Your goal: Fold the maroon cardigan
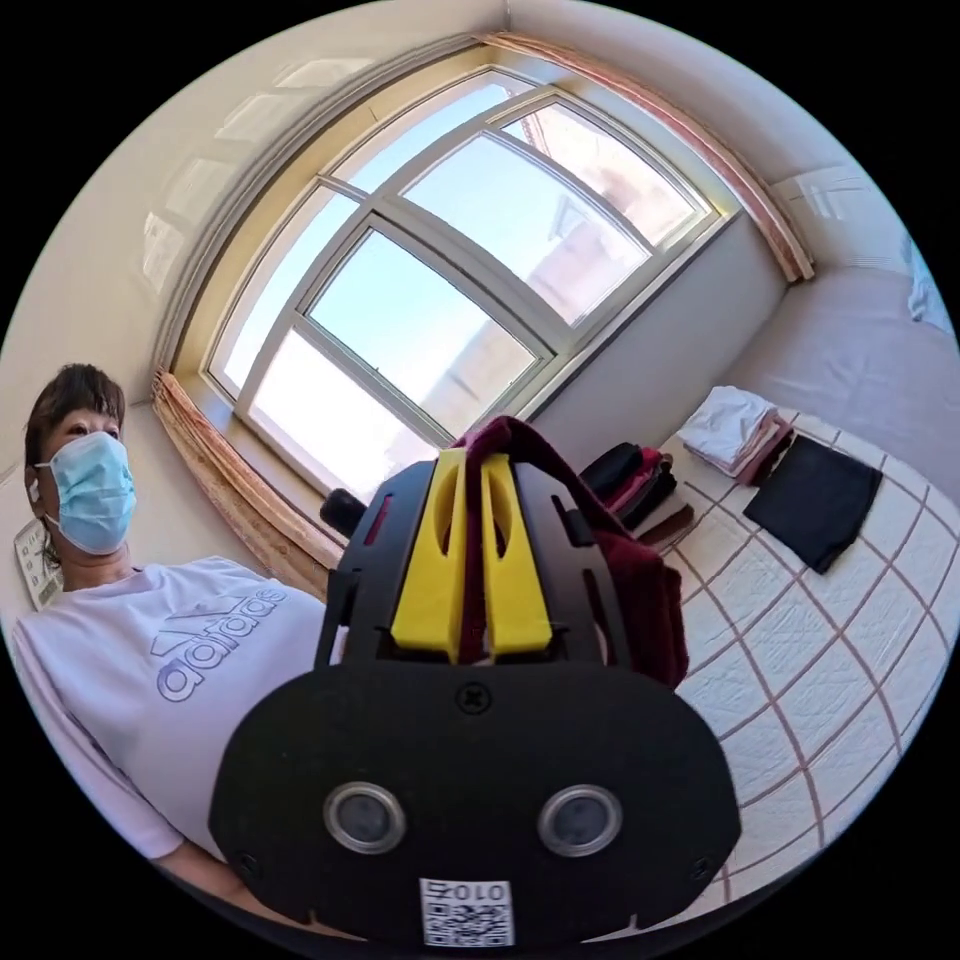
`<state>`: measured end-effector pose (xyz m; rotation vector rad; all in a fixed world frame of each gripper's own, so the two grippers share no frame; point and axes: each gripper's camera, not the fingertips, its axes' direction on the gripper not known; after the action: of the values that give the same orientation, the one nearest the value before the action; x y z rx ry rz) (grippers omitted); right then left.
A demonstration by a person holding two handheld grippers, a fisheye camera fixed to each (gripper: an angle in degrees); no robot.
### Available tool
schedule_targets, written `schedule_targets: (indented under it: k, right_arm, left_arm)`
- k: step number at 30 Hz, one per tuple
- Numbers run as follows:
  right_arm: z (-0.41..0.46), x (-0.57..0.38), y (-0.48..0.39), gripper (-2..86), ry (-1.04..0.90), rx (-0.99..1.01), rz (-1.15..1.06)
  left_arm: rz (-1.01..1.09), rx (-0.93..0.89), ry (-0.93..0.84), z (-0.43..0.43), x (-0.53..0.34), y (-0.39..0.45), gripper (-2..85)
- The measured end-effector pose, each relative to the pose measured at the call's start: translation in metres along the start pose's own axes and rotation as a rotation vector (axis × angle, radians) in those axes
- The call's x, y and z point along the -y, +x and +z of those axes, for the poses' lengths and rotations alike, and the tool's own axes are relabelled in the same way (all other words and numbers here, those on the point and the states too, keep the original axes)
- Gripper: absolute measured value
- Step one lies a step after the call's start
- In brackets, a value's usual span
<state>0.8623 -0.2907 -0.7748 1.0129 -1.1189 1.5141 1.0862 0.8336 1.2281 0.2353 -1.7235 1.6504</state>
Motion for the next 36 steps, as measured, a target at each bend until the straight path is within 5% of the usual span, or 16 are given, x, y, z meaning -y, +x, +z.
schedule_targets:
  k: [6, 14, 23, 27, 31, 36]
  right_arm:
    - [0.022, 0.059, -0.043, 1.7, -0.247, -0.334, -0.222]
    - [0.029, 0.037, -0.164, 1.5, -0.404, -0.516, -0.948]
    - [0.005, -0.021, -0.254, 1.3, -0.404, -0.144, -1.306]
    - [0.011, -0.033, -0.277, 1.3, -0.330, -0.094, -1.328]
    - [0.028, -0.039, -0.289, 1.2, -0.324, -0.295, -1.275]
    - [0.021, -0.023, -0.265, 1.4, -0.300, -0.498, -0.982]
  left_arm:
    - [0.059, 0.119, -0.158, 0.028, -0.007, 0.034, 1.1]
    - [0.004, 0.080, -0.032, -0.003, -0.037, 0.018, 0.4]
    - [-0.226, -0.118, -0.096, -0.016, -0.079, -0.105, 9.1]
    - [-0.109, -0.363, -0.184, 0.019, -0.057, -0.137, 13.5]
    - [0.093, -0.669, -0.147, 0.055, -0.031, -0.113, 13.6]
    - [-0.026, -0.845, -0.119, 0.089, -0.046, -0.116, 9.9]
